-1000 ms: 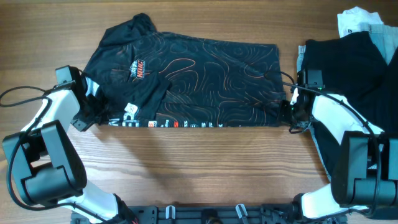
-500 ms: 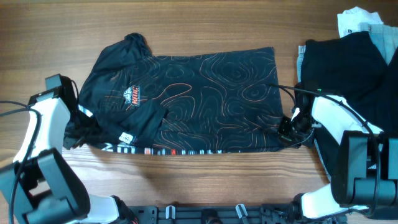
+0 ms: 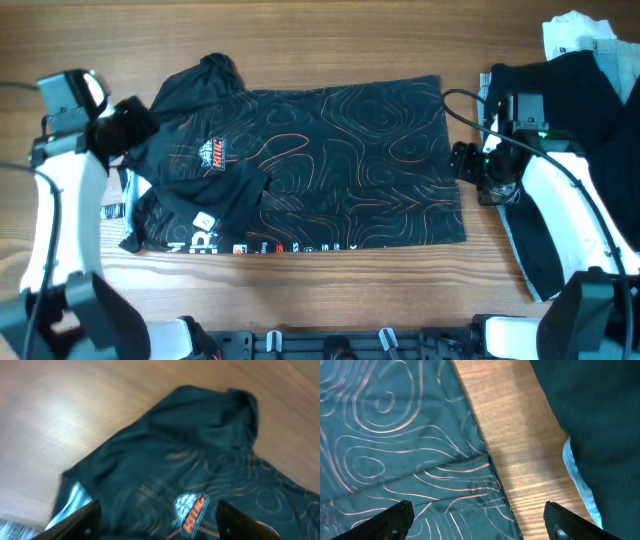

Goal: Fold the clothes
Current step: 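Grasp the far edge of the jersey with both grippers, then fold the far edge toward the near edge with both grippers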

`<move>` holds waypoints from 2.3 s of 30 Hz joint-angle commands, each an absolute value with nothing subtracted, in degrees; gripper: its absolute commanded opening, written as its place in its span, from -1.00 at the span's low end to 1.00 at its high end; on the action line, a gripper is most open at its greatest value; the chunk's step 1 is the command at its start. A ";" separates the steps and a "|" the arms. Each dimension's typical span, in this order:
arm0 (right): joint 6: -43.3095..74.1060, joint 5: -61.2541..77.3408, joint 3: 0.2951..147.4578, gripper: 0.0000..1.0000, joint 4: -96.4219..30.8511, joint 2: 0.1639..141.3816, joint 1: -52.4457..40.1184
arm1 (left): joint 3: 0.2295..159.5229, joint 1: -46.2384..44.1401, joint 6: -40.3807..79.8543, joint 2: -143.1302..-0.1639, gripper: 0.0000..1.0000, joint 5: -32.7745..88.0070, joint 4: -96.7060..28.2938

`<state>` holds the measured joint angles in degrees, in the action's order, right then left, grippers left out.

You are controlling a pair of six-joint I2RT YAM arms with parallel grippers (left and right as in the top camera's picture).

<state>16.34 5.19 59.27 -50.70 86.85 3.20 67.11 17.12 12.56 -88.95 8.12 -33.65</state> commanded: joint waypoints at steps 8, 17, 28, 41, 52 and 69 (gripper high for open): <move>14.33 8.01 60.34 0.78 -50.33 86.02 3.40 | 98.56 9.69 -2.33 -126.69 0.75 4.40 -26.83; 15.18 9.21 60.31 0.78 -47.99 86.02 3.40 | 98.70 6.07 -2.61 -136.33 0.66 5.06 -15.42; 9.28 11.90 61.10 0.27 -35.51 93.73 3.40 | 98.70 6.07 0.99 -129.86 -0.92 4.67 -30.76; 7.20 9.45 96.09 0.43 -31.53 125.84 2.85 | 98.70 6.28 12.73 -122.72 -0.92 4.89 -40.62; 12.23 6.57 97.01 -0.90 -23.62 134.28 -0.99 | 98.67 6.28 12.69 -122.72 -0.92 4.86 -42.35; 14.96 -2.20 97.19 -0.87 -64.36 119.22 0.89 | 98.67 15.77 15.11 -104.71 -0.92 5.67 -79.88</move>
<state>14.28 -0.27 97.08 -60.34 119.87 0.64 98.74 13.87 14.37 -107.85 5.85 -75.81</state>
